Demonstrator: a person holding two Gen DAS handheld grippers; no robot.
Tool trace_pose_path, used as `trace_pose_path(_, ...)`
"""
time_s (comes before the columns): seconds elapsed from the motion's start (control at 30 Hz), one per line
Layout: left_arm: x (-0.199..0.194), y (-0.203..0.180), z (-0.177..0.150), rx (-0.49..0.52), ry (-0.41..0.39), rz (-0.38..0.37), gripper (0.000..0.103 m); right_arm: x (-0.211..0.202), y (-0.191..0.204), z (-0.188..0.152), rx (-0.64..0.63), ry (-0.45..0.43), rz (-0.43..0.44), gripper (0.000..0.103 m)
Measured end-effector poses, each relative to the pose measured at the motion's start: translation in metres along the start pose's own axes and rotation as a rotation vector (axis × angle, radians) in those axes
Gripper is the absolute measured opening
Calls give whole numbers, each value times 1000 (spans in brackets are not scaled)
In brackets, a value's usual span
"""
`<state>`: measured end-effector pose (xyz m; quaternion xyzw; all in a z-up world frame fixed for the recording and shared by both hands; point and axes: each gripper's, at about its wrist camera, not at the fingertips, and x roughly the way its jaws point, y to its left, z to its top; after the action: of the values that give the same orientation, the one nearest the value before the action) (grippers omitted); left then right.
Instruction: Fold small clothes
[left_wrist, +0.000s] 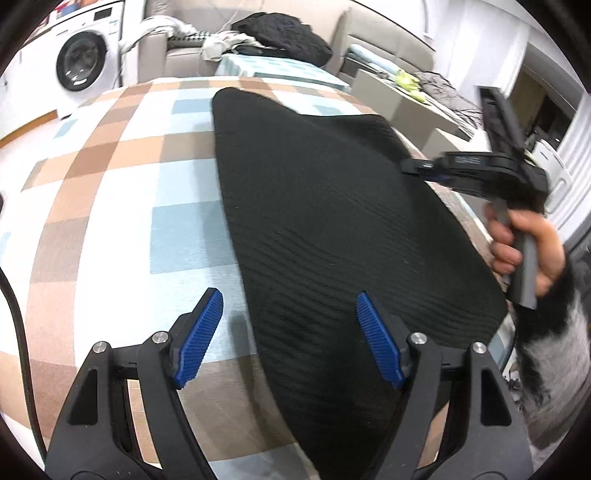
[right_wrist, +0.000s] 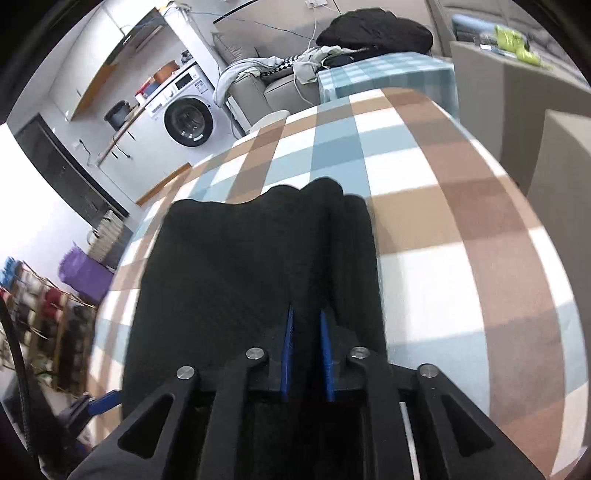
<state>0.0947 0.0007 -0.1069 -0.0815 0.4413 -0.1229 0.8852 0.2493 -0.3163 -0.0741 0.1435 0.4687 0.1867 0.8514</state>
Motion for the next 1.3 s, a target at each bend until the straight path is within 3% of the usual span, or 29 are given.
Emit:
trace_pose_path(0.1,0,4,1,-12,-3,4,73,-14,2,-2,-7,-48,25,28)
trace_pose_path(0.23,2,3,4,-2,-8,11,73,3,4,21,9,-54,23,28)
trace_pose_path(0.27,3,1,5,-2,-10,11,73,8,5,25,9,-56,7,27)
trace_pose_path(0.3,4,-1,5,-4,-12,13,73,10,6,28,10,-68,4,14)
trace_pose_path(0.33,4,-1,5,-7,-13,20,73,10,7,30,7,-84,19,10)
trace_pose_path(0.37,4,-1,6,-7,-17,24,73,4,8,31,-2,-113,42,10)
trace_pose_path(0.43,4,1,5,-13,-19,23,73,0,6,31,0,-131,3,10)
trace_pose_path(0.5,5,3,4,-22,-13,20,73,11,-10,33,70,-64,2,10)
trace_pose_path(0.53,7,4,4,-24,-7,20,73,17,-16,31,100,-14,-10,12)
trace_pose_path(0.6,8,5,2,-25,-3,23,73,12,-17,27,104,-6,9,18)
trace_pose_path(0.7,10,8,2,-34,2,14,73,-14,-12,5,69,-5,34,41)
trace_pose_path(0.8,12,9,2,-42,3,3,73,-34,-3,-28,26,28,49,44)
trace_pose_path(0.9,14,8,2,-44,7,-1,73,-40,12,-55,-59,33,46,41)
trace_pose_path(1.0,13,8,0,-43,7,-2,73,-39,19,-66,-83,42,71,9)
trace_pose_path(1.1,9,5,1,-32,-2,-2,73,-55,23,-69,-104,-25,74,8)
trace_pose_path(1.2,10,4,0,-32,3,-10,73,-42,16,-74,-102,44,-9,8)
trace_pose_path(1.27,12,4,-1,-30,9,-3,73,-40,13,-75,-86,52,-9,13)
trace_pose_path(1.3,12,5,-1,-34,12,2,73,-45,12,-76,-80,35,2,20)
